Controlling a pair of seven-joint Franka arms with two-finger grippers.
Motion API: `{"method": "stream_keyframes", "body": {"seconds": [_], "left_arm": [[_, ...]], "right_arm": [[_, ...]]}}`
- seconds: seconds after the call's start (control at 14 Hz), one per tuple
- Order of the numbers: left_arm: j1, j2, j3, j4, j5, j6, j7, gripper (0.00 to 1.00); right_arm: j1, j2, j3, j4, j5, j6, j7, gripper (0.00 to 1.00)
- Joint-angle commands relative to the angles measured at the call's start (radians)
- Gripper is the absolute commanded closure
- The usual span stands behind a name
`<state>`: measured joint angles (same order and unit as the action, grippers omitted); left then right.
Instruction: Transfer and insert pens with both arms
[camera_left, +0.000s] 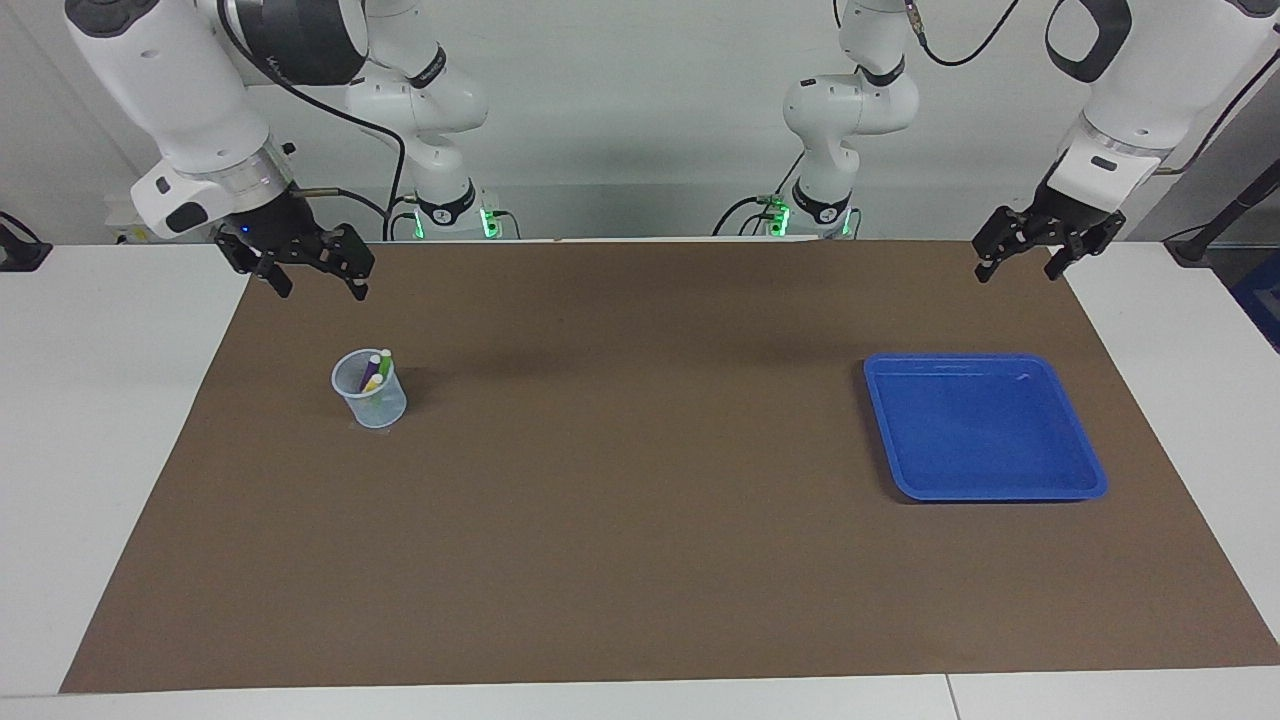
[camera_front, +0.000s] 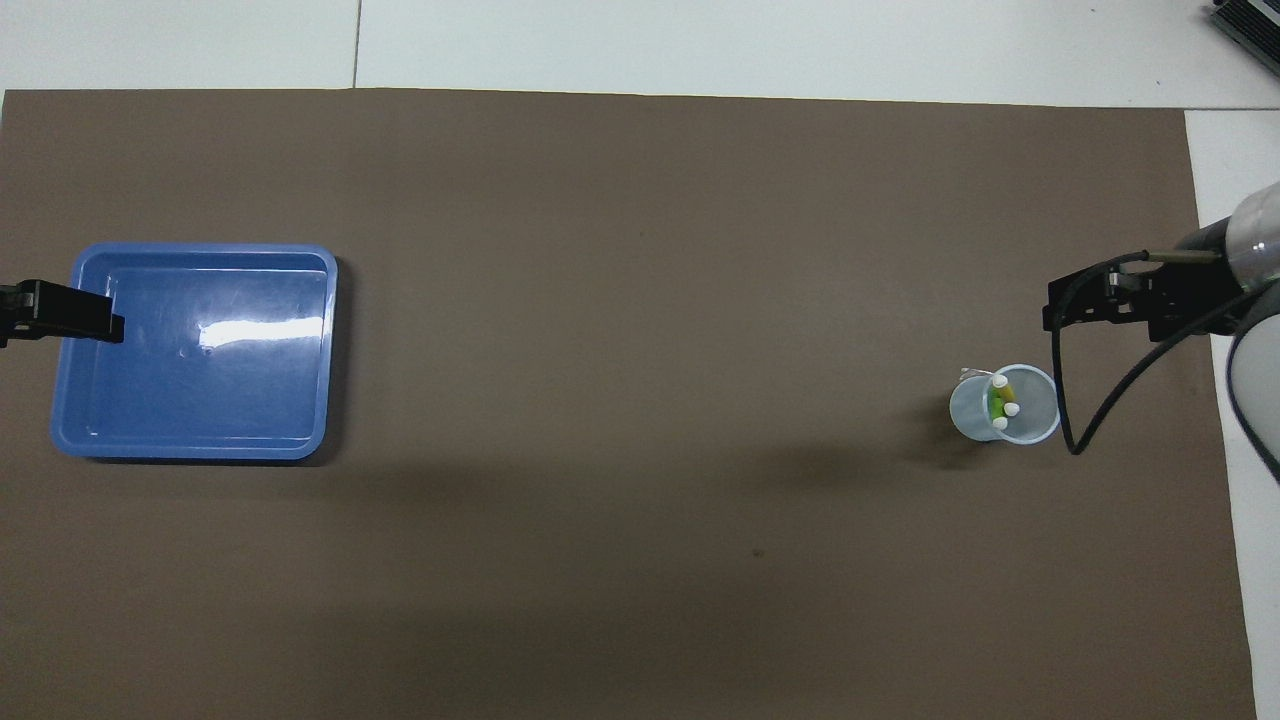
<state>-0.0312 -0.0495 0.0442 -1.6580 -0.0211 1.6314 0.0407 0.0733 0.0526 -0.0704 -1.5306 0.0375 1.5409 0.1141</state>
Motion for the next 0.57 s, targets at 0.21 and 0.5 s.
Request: {"method": "stream_keyframes", "body": {"seconds": [0.21, 0.5], "left_arm": [[0.013, 0.011, -0.003, 0.021, -0.011, -0.007, 0.002, 0.00], [0.011, 0.011, -0.003, 0.021, -0.011, -0.007, 0.002, 0.00]], "right_arm": [[0.007, 0.024, -0.019, 0.027, 0.027, -0.021, 0.001, 0.00], [0.008, 0.024, -0.017, 0.026, 0.027, -0.015, 0.002, 0.00]]}}
